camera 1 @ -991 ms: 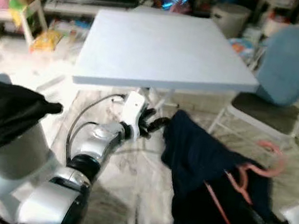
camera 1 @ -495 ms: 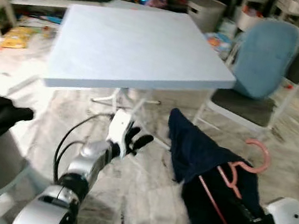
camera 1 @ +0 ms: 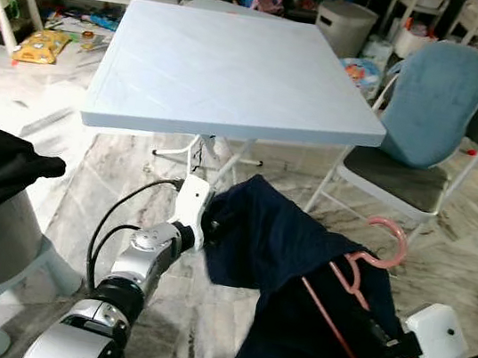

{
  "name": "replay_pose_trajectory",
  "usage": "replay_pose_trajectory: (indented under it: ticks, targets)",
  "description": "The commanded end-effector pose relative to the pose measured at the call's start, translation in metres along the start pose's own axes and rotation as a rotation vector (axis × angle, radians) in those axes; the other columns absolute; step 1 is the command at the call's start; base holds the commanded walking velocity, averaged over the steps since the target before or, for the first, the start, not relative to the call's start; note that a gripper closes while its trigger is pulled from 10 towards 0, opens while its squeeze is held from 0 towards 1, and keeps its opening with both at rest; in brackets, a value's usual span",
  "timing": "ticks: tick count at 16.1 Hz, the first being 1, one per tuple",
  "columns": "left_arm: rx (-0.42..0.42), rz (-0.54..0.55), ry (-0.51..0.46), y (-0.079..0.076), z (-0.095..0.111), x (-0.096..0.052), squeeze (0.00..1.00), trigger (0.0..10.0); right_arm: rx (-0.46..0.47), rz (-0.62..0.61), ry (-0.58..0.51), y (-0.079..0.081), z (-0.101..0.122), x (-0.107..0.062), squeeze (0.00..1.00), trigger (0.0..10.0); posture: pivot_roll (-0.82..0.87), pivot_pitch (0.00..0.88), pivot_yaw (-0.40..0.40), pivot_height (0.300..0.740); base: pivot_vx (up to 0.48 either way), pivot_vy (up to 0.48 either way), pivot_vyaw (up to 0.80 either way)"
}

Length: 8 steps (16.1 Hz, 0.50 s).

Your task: Hang hanger

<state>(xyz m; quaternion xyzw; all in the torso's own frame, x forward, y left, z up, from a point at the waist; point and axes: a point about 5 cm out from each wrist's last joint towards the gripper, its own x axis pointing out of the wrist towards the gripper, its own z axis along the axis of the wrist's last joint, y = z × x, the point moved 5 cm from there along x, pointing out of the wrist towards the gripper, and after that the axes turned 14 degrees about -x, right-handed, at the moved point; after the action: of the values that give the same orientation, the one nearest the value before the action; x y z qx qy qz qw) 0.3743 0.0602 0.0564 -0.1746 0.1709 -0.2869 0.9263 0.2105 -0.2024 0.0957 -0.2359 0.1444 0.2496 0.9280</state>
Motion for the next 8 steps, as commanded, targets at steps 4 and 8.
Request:
replay_pose_trajectory:
  ticks: [4, 8]
  targets:
    - [0.051, 0.005, -0.037, 0.001, 0.013, 0.002, 0.00, 10.0, 0.008, 0.157, -0.146, 0.023, 0.041, -0.005, 0.00, 0.0, -0.02, 0.000, -0.028, 0.740, 0.000, 0.000, 0.00]
    - [0.080, -0.002, -0.055, 0.003, 0.027, 0.003, 0.00, 10.0, -0.009, 0.272, -0.076, 0.021, 0.032, -0.034, 0.00, 0.0, -0.03, 0.000, -0.019, 0.740, 0.000, 0.000, 0.00]
